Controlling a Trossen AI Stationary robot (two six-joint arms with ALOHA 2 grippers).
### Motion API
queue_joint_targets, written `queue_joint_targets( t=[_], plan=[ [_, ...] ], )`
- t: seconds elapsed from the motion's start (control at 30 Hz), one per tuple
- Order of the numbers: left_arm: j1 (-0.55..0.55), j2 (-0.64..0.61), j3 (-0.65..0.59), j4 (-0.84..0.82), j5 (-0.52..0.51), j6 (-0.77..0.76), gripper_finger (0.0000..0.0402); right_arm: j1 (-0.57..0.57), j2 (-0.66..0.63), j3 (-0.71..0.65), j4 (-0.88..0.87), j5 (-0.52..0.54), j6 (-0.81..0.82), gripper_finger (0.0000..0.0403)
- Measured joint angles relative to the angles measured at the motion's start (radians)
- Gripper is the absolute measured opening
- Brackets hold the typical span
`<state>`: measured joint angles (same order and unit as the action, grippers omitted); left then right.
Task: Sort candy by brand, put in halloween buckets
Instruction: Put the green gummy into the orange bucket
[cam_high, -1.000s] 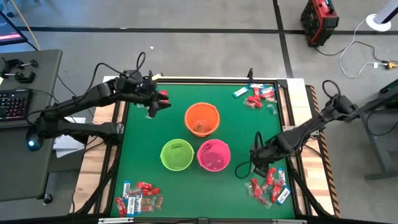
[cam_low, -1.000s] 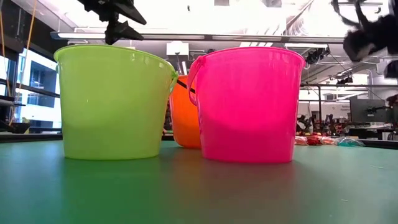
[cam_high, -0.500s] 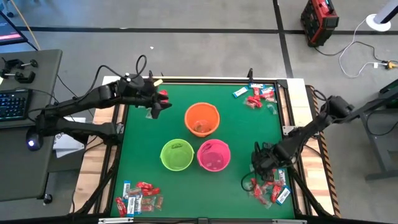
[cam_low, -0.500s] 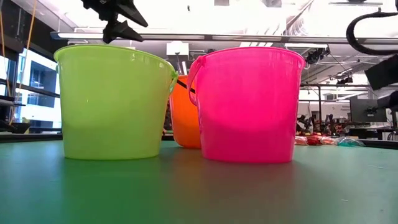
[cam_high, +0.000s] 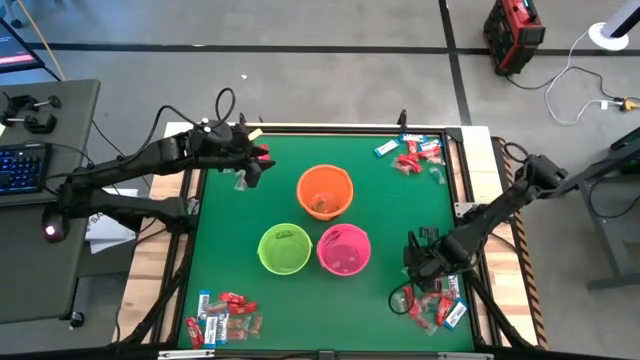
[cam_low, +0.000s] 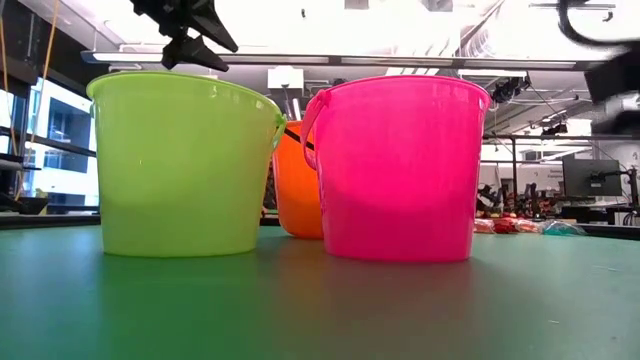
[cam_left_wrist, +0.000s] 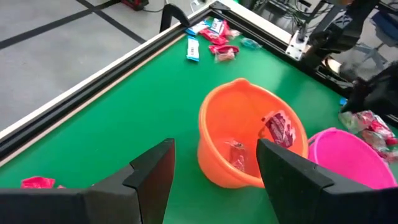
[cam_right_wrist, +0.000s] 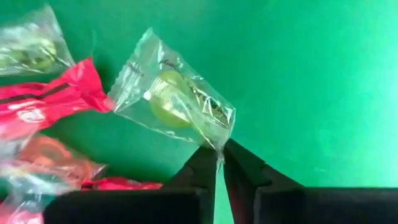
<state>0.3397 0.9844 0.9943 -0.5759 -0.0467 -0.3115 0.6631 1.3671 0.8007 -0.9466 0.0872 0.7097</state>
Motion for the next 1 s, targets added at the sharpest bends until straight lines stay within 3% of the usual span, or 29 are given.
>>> queue_joint_targets(
  t=[0.17, 0.37, 0.6, 0.77, 0.87, 1.0],
  plan=[
    [0.000, 0.000, 0.000, -0.004, -0.002, 0.008, 0.0218, -0.063, -0.001, 0.187, -0.146, 0.195, -0.125, 0.0003],
    [0.000, 0.000, 0.000, -0.004, -0.011, 0.008, 0.0218, -0.265, -0.002, 0.342, 0.054, 0.389, -0.387, 0.0003],
    [-0.003, 0.000, 0.000, -0.005, 0.143, -0.010, 0.0218, -0.503, 0.044, 0.326, 0.514, 0.283, -0.668, 0.0007],
    [-0.041, -0.013, 0.000, -0.019, 0.183, -0.039, 0.0218, -0.600, 0.129, 0.326, 0.618, 0.230, -0.708, 0.0019],
    [-0.077, -0.021, -0.001, -0.054, 0.187, -0.055, 0.0218, -0.645, 0.183, 0.324, 0.627, 0.136, -0.675, 0.0055],
    [-0.122, -0.034, -0.001, -0.089, 0.187, -0.087, 0.0218, -0.679, 0.214, 0.324, 0.681, 0.112, -0.630, 0.0133]
  ],
)
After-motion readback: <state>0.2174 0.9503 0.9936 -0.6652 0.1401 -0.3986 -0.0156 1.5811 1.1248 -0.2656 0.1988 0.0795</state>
